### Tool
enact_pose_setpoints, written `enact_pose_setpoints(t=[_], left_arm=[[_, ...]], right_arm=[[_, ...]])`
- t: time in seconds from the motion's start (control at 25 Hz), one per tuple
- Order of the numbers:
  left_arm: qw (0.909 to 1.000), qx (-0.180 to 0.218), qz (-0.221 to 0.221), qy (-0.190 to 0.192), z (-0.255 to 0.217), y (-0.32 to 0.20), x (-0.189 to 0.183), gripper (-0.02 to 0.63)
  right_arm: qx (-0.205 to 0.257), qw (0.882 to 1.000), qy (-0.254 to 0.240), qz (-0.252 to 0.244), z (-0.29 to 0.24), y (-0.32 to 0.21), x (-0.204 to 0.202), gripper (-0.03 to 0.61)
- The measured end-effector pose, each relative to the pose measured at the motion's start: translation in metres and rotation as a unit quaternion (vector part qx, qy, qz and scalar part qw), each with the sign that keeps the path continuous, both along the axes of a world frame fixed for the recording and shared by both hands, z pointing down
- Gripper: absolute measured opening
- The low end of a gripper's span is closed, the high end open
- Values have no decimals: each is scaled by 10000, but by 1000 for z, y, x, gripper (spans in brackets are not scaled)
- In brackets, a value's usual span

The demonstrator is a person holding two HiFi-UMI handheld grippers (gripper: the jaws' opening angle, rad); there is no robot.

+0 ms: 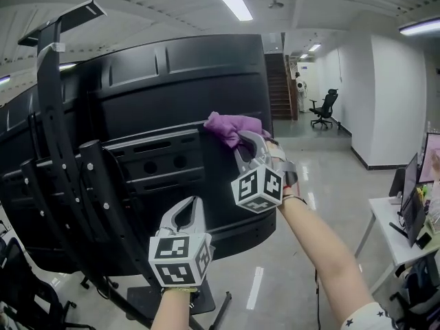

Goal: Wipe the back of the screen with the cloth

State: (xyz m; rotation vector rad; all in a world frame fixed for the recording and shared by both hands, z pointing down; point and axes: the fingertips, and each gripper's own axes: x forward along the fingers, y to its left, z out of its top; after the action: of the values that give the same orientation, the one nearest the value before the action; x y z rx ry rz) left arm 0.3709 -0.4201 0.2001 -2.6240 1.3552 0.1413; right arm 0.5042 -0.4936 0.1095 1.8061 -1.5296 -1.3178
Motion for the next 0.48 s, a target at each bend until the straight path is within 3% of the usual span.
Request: enact_pose_setpoints(t=[0.28,0.48], left_arm=[[9995,194,-131,-231,49,2,6,8],[9993,-68,-170,-314,90,-5,4,8]], right_arm=[[-657,9978,56,-73,105,3,-10,49],[-1208,9925,55,-158,184,7,-15,49]])
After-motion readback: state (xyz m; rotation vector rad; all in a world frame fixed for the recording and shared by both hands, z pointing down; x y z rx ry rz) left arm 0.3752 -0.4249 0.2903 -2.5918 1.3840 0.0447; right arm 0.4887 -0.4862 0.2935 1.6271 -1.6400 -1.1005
